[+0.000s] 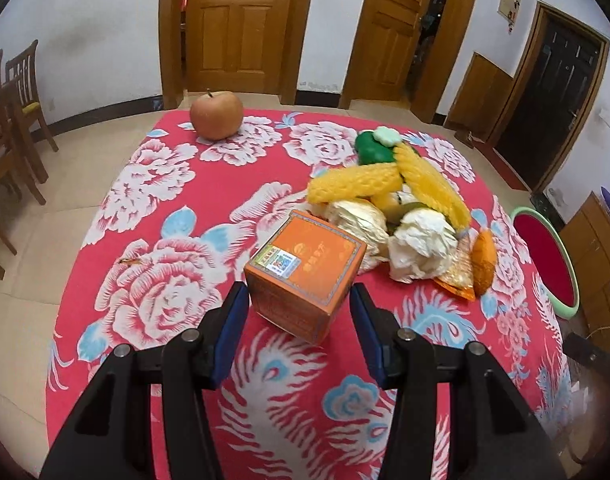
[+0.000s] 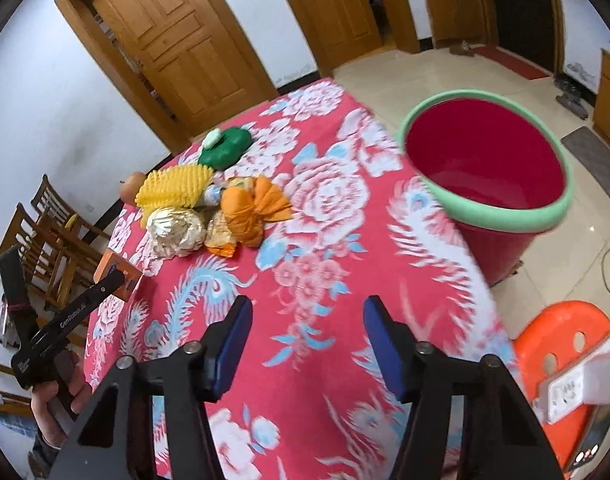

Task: Collect trash
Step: 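Grasp the orange box with the left tool while the right grasps the orange bag, then carry both items over the red bucket and open both tools to drop them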

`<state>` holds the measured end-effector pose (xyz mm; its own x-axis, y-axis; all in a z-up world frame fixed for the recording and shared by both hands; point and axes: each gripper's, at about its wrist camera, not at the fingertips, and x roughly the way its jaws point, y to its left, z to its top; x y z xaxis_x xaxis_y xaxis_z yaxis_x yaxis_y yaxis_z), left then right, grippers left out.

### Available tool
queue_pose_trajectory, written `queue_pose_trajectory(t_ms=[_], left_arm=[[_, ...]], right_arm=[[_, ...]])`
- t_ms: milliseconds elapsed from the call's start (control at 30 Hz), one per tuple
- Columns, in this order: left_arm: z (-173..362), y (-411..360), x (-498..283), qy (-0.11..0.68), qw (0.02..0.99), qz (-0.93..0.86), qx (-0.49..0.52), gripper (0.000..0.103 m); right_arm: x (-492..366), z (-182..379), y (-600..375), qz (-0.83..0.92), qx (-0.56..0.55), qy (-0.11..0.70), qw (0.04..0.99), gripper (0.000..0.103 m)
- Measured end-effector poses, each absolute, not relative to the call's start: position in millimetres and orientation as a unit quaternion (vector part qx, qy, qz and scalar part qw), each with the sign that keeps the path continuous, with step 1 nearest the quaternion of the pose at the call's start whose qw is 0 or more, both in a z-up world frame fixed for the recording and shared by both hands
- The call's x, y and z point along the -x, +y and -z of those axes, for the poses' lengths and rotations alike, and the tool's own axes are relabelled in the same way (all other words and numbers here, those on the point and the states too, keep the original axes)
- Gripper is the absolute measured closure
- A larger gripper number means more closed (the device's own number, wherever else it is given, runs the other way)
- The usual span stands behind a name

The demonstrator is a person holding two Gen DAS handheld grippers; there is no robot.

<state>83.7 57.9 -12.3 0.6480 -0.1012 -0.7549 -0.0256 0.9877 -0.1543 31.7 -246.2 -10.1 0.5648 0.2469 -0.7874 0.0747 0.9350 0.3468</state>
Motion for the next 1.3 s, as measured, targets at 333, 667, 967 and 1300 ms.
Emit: queue_pose_trajectory(t_ms=[333, 667, 967, 1300], left_arm=[[16, 68, -90, 0.421, 0.902, 0.016, 0.093, 0.059], [23, 57, -103, 0.427, 0.902, 0.004, 0.066, 0.041], [42, 65, -117, 0.442, 0.892, -0.013, 0.092, 0.04], [40, 71, -112, 0.436, 0.892, 0.005, 0.119, 0.055]], right_arm=[[-90, 23, -201, -0.104, -0.132, 0.473, 0.865, 0.057], [-128, 39, -189, -0.123, -0.136, 0.479, 0.859, 0.064], [-133, 50, -192, -0.125, -0.149, 0.471, 0.861, 0.082], [-112, 41, -206, -0.122, -0.167, 0.446, 0.871, 0.084]])
